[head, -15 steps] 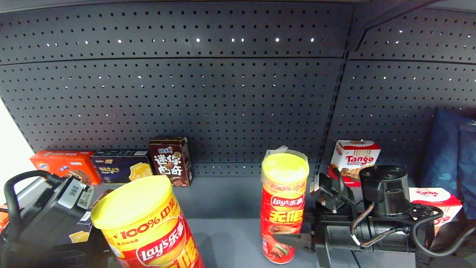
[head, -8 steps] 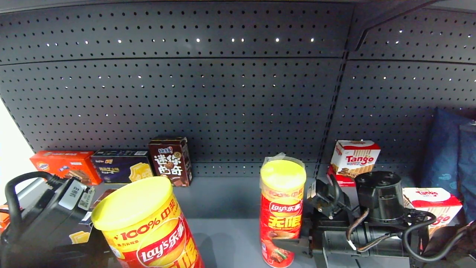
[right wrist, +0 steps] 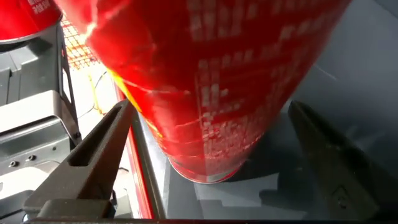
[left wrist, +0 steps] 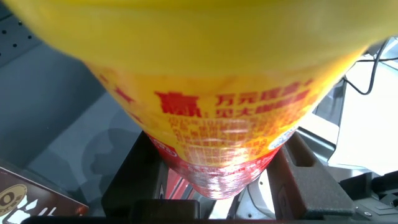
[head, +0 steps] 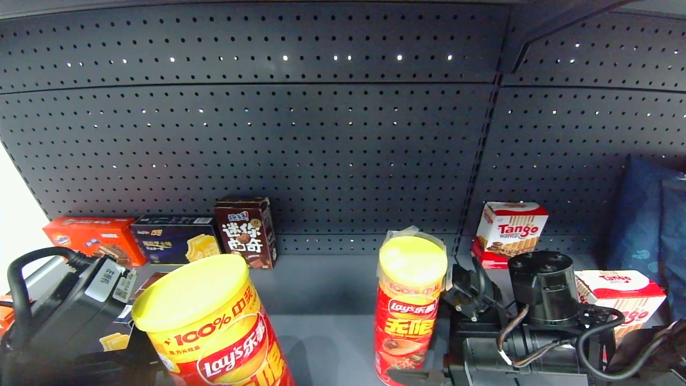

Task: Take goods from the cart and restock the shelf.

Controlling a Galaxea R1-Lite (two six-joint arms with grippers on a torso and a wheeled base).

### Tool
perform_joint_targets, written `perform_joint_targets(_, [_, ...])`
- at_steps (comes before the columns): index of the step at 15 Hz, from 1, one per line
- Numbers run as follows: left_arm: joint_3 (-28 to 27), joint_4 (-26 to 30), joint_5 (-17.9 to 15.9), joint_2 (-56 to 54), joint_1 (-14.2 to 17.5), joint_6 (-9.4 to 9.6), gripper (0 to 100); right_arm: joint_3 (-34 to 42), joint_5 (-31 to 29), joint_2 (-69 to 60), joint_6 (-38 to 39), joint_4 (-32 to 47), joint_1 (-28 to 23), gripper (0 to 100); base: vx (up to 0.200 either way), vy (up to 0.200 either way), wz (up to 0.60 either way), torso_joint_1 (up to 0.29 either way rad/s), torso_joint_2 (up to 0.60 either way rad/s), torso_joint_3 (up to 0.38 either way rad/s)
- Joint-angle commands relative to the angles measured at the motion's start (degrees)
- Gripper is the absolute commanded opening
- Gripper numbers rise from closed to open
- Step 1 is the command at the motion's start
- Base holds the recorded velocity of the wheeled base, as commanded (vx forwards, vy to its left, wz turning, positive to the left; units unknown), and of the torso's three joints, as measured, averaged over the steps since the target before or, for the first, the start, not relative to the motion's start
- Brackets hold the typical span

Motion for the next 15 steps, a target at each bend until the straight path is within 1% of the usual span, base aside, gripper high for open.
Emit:
perform_joint_targets(1, [0.03,-0.03,-0.01,0.0,0.0,-0.01,0,0.03,0.03,-0.36,-0.01,-0.07,-0.27,100,0.0,0.0,0.0,0.0,0.0,0.0])
perform_joint_targets(3, [0.03,-0.03,-0.01,-0.18,0.0,-0.01,0,0.38,0.03,-1.41,-0.1,-0.07,-1.5,100,0.0,0.0,0.0,0.0,0.0,0.0])
perform_joint_targets(7, [2.23,-0.03,-0.01,-1.76,0.0,-0.01,0,2.41,0.39,-7.21,-0.28,-0.07,-1.59,100,0.0,0.0,0.0,0.0,0.0,0.0])
perform_joint_targets(8, [2.4,-0.03,-0.1,-2.11,1.14,-0.01,0,3.37,0.39,-10.2,-0.28,0.28,-1.5,100,0.0,0.0,0.0,0.0,0.0,0.0])
perform_joint_targets(9, [2.31,-0.12,-0.1,-2.11,1.58,-0.19,0,3.99,0.21,-12.49,-0.19,0.72,-1.42,100,0.0,0.0,0.0,0.0,0.0,0.0])
perform_joint_targets(12, [2.31,-0.12,-0.1,-2.46,1.58,-0.72,0,6.01,-0.32,-17.94,-0.19,0.99,-1.06,100,0.0,0.0,0.0,0.0,0.0,0.0])
perform_joint_targets(13, [2.05,-0.3,-0.1,-2.46,1.58,-0.72,0,6.36,-1.63,-21.37,-0.19,1.6,-1.15,100,0.0,0.0,0.0,0.0,0.0,0.0])
perform_joint_targets(15, [1.52,-0.38,-0.1,-2.38,1.58,-0.72,0,5.57,-3.3,-28.66,-0.1,7.4,-1.59,100,0.0,0.0,0.0,0.0,0.0,0.0])
